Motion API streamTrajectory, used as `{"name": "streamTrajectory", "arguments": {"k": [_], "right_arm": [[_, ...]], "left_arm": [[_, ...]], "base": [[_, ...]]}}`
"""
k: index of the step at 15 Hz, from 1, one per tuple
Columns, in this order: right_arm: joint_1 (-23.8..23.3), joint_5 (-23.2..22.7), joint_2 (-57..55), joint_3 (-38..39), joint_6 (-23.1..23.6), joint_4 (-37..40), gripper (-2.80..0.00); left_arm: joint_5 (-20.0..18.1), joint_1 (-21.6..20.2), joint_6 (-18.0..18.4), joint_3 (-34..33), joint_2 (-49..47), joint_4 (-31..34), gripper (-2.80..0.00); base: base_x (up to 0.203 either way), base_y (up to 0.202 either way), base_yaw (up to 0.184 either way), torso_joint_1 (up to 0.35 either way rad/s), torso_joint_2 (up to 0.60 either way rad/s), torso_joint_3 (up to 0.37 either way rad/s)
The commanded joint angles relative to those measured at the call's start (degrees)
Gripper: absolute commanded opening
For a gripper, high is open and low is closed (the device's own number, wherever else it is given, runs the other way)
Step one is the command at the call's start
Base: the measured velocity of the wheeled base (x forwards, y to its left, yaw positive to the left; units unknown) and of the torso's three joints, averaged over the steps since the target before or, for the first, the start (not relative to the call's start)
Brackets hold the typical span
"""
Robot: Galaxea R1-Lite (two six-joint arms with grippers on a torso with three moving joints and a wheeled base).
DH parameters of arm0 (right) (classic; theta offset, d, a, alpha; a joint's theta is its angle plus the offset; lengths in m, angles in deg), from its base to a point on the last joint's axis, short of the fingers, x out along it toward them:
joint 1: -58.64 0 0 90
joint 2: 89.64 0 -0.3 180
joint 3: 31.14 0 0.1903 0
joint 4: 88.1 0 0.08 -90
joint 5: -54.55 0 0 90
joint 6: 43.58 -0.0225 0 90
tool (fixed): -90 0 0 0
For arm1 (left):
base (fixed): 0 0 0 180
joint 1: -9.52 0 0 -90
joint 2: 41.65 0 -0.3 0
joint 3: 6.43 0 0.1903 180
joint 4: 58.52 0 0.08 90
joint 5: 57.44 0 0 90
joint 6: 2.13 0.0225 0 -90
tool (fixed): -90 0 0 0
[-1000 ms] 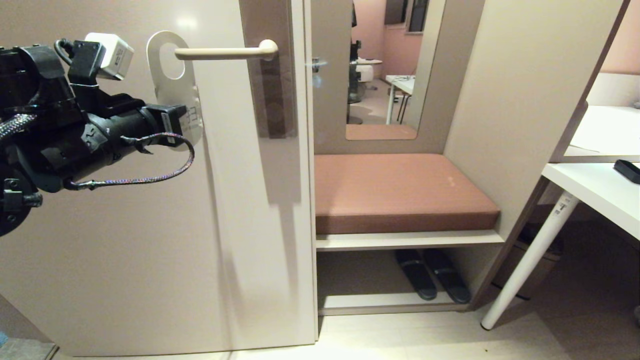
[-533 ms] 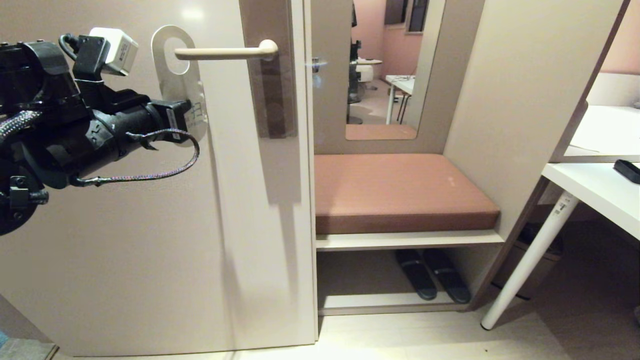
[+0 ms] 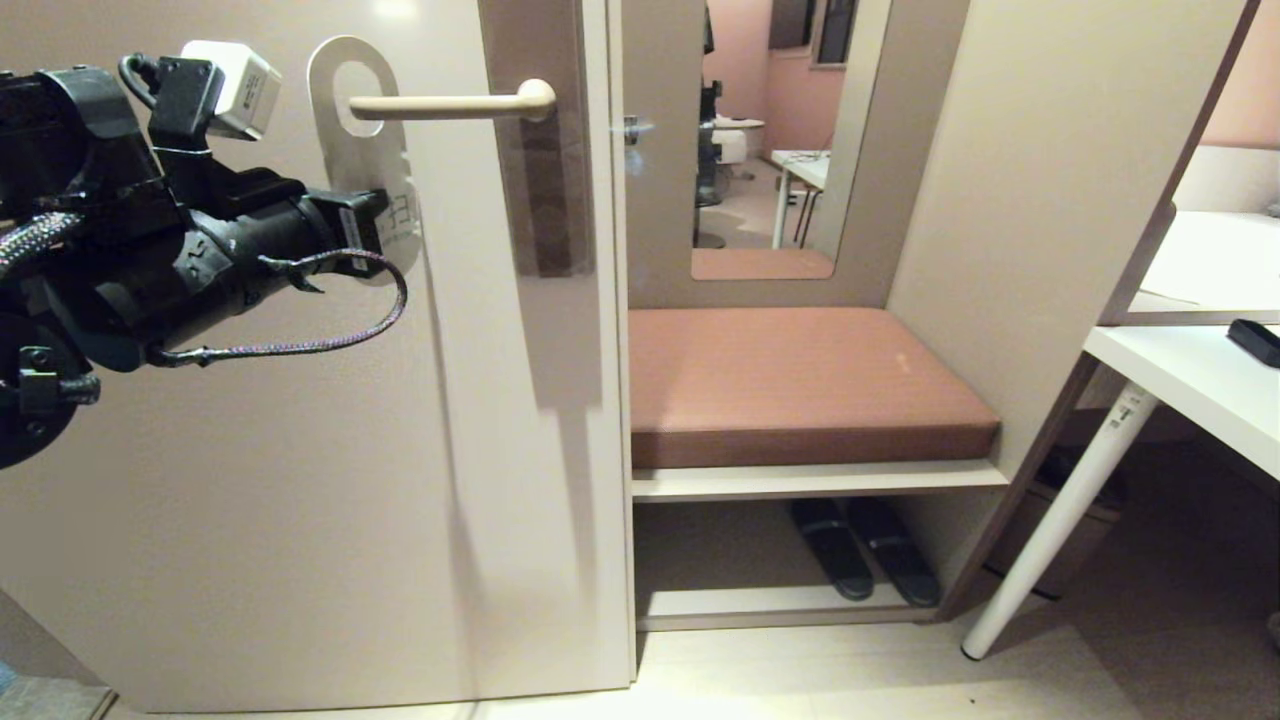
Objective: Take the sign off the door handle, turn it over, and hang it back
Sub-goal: Hang the sign back with the other side facing out
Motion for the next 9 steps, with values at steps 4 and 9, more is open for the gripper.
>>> {"name": "streamTrajectory", "arguments": {"k": [4,9], "right_arm": [[0.0,0.0,0.0,0.0,0.1,0.0,-2.80],[0.1,0.0,0.0,0.0,0.1,0.0,-2.80]], "left_arm": [[2.2,3.0,0.0,0.0,0.3,-0.1,-2.80],[3.6,5.3,0.1,0.0,0.6,-0.1,-2.80]], "base": [[0.000,0.000,0.000,0.000,0.00,0.000],[0.000,0.000,0.000,0.000,0.00,0.000]]}}
